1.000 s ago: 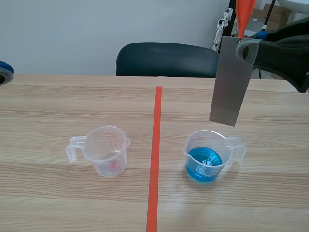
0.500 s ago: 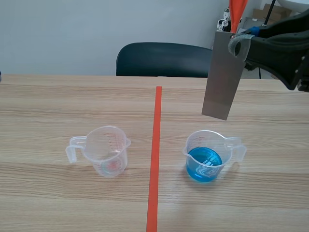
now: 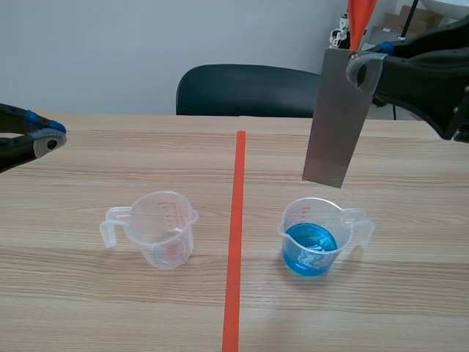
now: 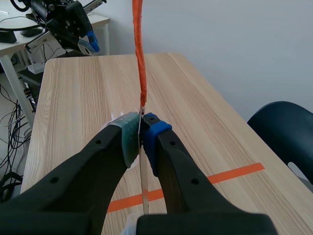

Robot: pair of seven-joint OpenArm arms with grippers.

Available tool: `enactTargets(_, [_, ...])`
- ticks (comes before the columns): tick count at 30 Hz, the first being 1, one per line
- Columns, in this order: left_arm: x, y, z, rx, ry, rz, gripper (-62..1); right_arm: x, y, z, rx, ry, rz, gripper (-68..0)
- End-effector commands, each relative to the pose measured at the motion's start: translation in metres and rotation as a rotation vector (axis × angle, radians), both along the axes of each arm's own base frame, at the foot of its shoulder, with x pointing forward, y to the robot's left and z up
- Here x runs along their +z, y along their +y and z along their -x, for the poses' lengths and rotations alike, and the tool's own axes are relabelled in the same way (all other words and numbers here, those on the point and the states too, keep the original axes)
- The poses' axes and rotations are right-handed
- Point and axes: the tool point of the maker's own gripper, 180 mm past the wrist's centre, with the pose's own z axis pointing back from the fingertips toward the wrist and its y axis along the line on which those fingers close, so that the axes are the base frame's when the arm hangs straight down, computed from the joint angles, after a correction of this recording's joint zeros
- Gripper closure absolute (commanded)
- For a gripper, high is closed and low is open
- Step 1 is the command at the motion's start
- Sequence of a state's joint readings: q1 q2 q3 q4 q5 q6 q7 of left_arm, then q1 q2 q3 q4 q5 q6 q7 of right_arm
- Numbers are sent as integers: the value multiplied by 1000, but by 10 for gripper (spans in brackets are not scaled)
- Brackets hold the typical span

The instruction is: Do the redox reaction experiment. move the plate over the blue solution

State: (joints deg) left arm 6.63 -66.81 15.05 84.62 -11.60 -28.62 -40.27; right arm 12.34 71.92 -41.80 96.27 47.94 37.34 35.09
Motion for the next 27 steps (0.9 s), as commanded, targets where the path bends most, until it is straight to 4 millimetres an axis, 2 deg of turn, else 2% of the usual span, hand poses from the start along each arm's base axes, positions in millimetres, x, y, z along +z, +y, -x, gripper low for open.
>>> enactTargets(1, [9, -4, -4, -3, -25, 21, -36, 14, -2, -2, -7, -12, -45, -6])
enactTargets(8, [13, -23, -21, -14, -66, 13, -36, 10, -1, -1, -6, 0, -31, -6])
enactTargets(15, [5, -51, -33, -52, -51, 12, -36, 8, -1, -1, -7, 4, -22, -6])
enactTargets(27, [4, -104, -39, -157, -63, 5, -36, 8, -1, -1, -8, 3, -22, -6])
